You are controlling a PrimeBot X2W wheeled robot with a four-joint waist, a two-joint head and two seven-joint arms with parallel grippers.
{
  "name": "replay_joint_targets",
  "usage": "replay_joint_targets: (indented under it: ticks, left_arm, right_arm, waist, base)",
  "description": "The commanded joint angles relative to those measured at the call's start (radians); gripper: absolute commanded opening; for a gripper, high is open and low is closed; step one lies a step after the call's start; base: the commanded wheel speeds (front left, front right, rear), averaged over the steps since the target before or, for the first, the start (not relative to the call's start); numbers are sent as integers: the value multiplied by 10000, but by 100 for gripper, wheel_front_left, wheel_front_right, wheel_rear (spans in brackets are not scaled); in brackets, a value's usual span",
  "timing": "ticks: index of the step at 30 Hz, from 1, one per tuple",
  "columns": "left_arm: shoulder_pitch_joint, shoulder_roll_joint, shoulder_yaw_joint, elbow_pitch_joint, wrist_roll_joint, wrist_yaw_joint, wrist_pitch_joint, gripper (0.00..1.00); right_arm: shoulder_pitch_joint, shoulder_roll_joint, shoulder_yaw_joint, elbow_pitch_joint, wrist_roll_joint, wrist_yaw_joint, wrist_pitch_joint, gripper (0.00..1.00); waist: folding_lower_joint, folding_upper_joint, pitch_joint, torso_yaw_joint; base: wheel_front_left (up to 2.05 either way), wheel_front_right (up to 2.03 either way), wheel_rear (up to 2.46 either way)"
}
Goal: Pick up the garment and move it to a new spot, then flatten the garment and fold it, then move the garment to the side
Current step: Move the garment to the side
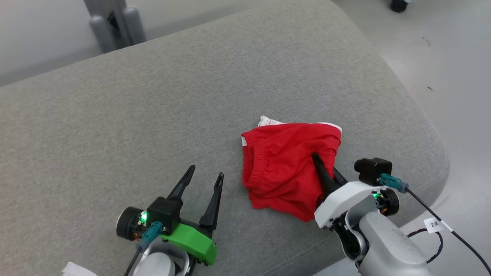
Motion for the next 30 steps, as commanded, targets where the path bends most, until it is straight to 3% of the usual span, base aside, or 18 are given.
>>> replay_joint_targets:
  ticks: [1, 7, 14, 20, 29, 30]
  left_arm:
    - [-213, 68, 43, 51, 63, -40, -1, 100]
    - [-408, 73, 23, 298, 195, -81, -1, 100]
    - [-567, 184, 242, 408, 380, -79, 0, 100]
    - [-639, 285, 283, 317, 358, -85, 0, 100]
    - [-650, 345, 457, 212, 325, -87, 0, 100]
    - [-652, 347, 494, 211, 322, -87, 3, 100]
  right_arm:
    - [-24, -1, -24, 42, -94, -7, -7, 0]
    - [-961, -96, -623, 908, -1407, -7, -16, 0]
    - [-2678, -1719, -1467, 2786, -3272, -10, 81, 0]
    - [-3736, -3111, -2611, 4084, -4224, -10, 194, 0]
    - [-4349, -3660, -4601, 5091, -5138, -10, 73, 0]
    - [-4390, -3713, -4903, 5162, -5367, -10, 57, 96]
  waist:
    - [0, -1, 381, -760]
    - [0, -1, 817, -204]
    - [0, -1, 1461, 1158]
    - [0, -1, 1918, 2059]
    - [0, -1, 2186, 2664]
    - [0, -1, 2192, 2692]
  base:
    - [0, 0, 0]
    - [0, 0, 0]
    - [0, 0, 0]
    - [0, 0, 0]
    - [0, 0, 0]
    - [0, 0, 0]
